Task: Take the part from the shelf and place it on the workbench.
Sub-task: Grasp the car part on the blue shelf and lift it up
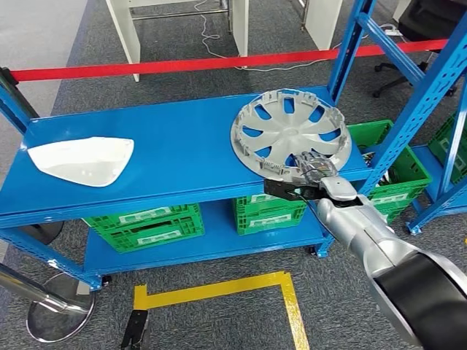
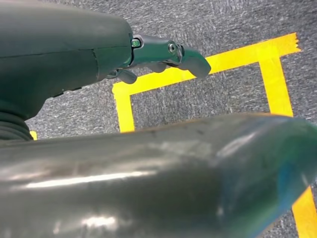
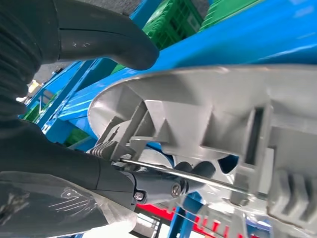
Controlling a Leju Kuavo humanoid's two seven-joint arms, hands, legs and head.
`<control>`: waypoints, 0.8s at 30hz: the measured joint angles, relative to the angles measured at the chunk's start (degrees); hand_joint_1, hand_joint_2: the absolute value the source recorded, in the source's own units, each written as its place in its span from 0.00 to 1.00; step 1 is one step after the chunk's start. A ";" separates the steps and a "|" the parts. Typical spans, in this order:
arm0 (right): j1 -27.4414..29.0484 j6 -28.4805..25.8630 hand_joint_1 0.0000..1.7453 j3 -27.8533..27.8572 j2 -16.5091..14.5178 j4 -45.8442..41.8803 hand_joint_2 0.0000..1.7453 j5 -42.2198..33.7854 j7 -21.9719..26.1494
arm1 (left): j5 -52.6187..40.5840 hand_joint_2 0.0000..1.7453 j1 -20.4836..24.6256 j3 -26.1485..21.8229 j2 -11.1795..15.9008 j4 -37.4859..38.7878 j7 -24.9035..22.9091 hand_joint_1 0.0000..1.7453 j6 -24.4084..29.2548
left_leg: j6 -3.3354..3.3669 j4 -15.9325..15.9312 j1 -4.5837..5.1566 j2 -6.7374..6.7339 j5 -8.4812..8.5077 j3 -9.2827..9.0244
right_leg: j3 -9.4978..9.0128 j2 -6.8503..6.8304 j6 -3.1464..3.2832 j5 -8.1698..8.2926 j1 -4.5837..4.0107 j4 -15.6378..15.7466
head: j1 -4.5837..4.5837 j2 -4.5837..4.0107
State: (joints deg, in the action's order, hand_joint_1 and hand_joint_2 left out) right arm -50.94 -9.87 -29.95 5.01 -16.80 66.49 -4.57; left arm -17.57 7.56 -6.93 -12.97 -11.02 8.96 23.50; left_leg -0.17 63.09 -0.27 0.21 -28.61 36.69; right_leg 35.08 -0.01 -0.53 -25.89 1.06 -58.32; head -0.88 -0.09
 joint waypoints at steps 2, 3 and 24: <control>0.05 -0.01 0.69 -0.20 0.01 0.07 1.00 0.02 -0.02 | 0.00 0.00 -0.12 0.00 0.00 0.00 -0.02 0.00 -0.01 | -0.39 7.23 -0.09 -0.02 -3.34 3.15 | -0.02 -0.08 0.29 -0.05 0.00 0.00 | 0.10 0.00; 0.11 -0.01 0.93 -0.27 0.02 0.10 1.00 0.01 -0.03 | -0.01 0.00 -0.21 0.00 0.01 0.00 -0.03 0.00 -0.02 | -0.46 10.12 -0.13 -0.02 -4.24 4.42 | -0.03 -0.07 0.32 -0.06 0.00 -0.01 | 0.10 0.00; 0.69 0.03 1.00 -0.55 1.61 0.02 1.00 -0.91 2.85 | -1.59 0.00 0.12 0.20 0.20 0.00 -0.52 0.00 -2.08 | 2.00 -4.48 0.11 0.13 2.76 -2.47 | 0.55 -0.01 -1.61 -0.40 -0.26 -1.64 | -0.42 0.00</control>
State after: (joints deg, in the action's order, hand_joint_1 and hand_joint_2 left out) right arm -50.25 -9.84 -30.51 6.62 -16.78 65.58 -1.72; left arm -19.16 7.68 -6.73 -12.77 -11.02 8.43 21.42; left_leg 1.83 58.61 -0.16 0.33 -25.86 34.22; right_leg 35.62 -0.03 -2.14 -26.29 0.80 -59.96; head -1.29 -0.09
